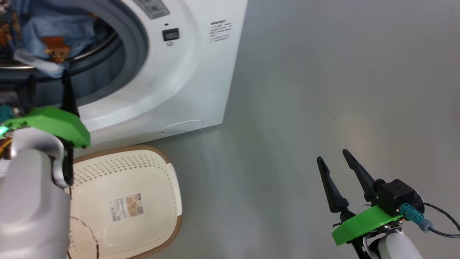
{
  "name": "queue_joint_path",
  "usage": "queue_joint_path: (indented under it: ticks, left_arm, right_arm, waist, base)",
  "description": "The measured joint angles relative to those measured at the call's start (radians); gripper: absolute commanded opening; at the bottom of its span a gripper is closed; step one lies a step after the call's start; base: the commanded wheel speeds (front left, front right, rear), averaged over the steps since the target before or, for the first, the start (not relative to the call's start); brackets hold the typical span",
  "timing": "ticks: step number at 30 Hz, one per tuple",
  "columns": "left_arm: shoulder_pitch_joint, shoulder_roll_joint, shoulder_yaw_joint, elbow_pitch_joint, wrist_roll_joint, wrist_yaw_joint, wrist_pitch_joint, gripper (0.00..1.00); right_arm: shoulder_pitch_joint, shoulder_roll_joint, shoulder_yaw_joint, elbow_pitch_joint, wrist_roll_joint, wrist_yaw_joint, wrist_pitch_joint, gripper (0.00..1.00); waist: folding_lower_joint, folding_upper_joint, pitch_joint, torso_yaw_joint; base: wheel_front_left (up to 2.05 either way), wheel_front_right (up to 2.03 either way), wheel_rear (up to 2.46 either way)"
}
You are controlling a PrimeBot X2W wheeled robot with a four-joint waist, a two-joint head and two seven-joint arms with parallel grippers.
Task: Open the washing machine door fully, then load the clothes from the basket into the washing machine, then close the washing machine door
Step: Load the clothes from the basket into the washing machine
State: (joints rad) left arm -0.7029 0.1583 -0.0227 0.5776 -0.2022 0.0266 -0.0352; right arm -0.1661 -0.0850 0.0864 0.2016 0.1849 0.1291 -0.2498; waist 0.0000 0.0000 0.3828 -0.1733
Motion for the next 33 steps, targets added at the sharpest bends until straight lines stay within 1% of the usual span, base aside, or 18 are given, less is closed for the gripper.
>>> queue_joint_path:
  ticks: [3, 4, 7, 11, 12, 15, 19, 25, 29, 30, 31, 32, 33]
  left_arm:
    - [-0.068, 0.016, 0.014, 0.11, -0.003, -0.005, -0.008, 1.0]
    - [-0.103, 0.026, 0.029, 0.178, -0.022, -0.012, -0.014, 1.0]
    - [-0.15, 0.043, 0.048, 0.273, -0.039, -0.024, -0.025, 1.0]
    - [-0.203, 0.074, 0.058, 0.375, -0.04, -0.024, -0.058, 1.0]
    - [-0.203, 0.074, 0.058, 0.375, -0.04, -0.024, -0.058, 1.0]
    - [-0.235, 0.096, 0.063, 0.44, -0.042, -0.022, -0.076, 1.0]
    - [-0.28, 0.107, 0.062, 0.514, -0.043, -0.022, -0.092, 1.0]
    - [-0.35, 0.132, 0.063, 0.593, -0.048, -0.02, -0.109, 1.0]
    - [-0.39, 0.148, 0.056, 0.642, -0.048, -0.009, -0.117, 1.0]
    - [-0.396, 0.153, 0.054, 0.65, -0.048, -0.003, -0.117, 0.93]
    - [-0.4, 0.157, 0.053, 0.656, -0.048, -0.001, -0.117, 0.71]
    - [-0.406, 0.158, 0.051, 0.663, -0.048, 0.004, -0.117, 0.45]
    - [-0.411, 0.159, 0.047, 0.669, -0.046, 0.008, -0.117, 0.25]
  right_arm:
    - [0.0, 0.002, 0.004, 0.001, 0.0, 0.0, 0.0, 1.0]
    - [0.0, 0.003, 0.007, 0.002, 0.001, 0.0, 0.0, 1.0]
    - [0.0, 0.007, 0.016, 0.002, 0.002, 0.0, 0.0, 1.0]
    - [0.0, 0.015, 0.026, 0.002, 0.002, 0.0, 0.0, 1.0]
    - [0.0, 0.015, 0.026, 0.002, 0.002, 0.0, 0.0, 1.0]
    - [0.001, 0.016, 0.027, 0.002, 0.002, 0.0, 0.0, 1.0]
    - [0.001, 0.016, 0.027, 0.001, 0.002, 0.0, 0.0, 1.0]
    - [0.001, 0.016, 0.027, -0.005, 0.002, 0.0, 0.0, 1.0]
    - [0.001, 0.017, 0.027, -0.01, 0.002, 0.0, 0.0, 1.0]
    - [0.001, 0.017, 0.027, -0.011, 0.002, 0.0, 0.0, 1.0]
    - [0.001, 0.018, 0.027, -0.012, 0.002, 0.0, 0.0, 1.0]
    - [0.001, 0.018, 0.027, -0.012, 0.002, 0.0, 0.0, 1.0]
    - [0.001, 0.018, 0.027, -0.013, 0.002, 0.0, 0.0, 1.0]
  waist:
    - [0.0, 0.0, 0.003, -0.029]
    - [0.0, 0.0, 0.005, -0.047]
    - [0.0, 0.0, 0.01, -0.075]
    - [0.0, 0.0, 0.02, -0.107]
    - [0.0, 0.0, 0.02, -0.107]
    - [0.0, 0.0, 0.03, -0.128]
    - [0.0, 0.0, 0.048, -0.146]
    - [0.0, 0.0, 0.079, -0.16]
    - [0.0, 0.0, 0.097, -0.166]
    - [0.0, 0.0, 0.1, -0.167]
    - [0.0, 0.0, 0.102, -0.167]
    - [0.0, 0.0, 0.103, -0.168]
    - [0.0, 0.0, 0.105, -0.168]
  base:
    - [0.0, 0.0, 0.0]
    - [0.0, 0.0, 0.0]
    - [0.0, 0.0, 0.0]
    - [0.0, 0.0, 0.0]
    - [0.0, 0.0, 0.0]
    - [0.0, 0.0, 0.0]
    - [0.0, 0.0, 0.0]
    - [0.0, 0.0, 0.0]
    - [0.0, 0.0, 0.0]
    - [0.0, 0.0, 0.0]
    - [0.0, 0.0, 0.0]
    - [0.0, 0.0, 0.0]
    - [0.0, 0.0, 0.0]
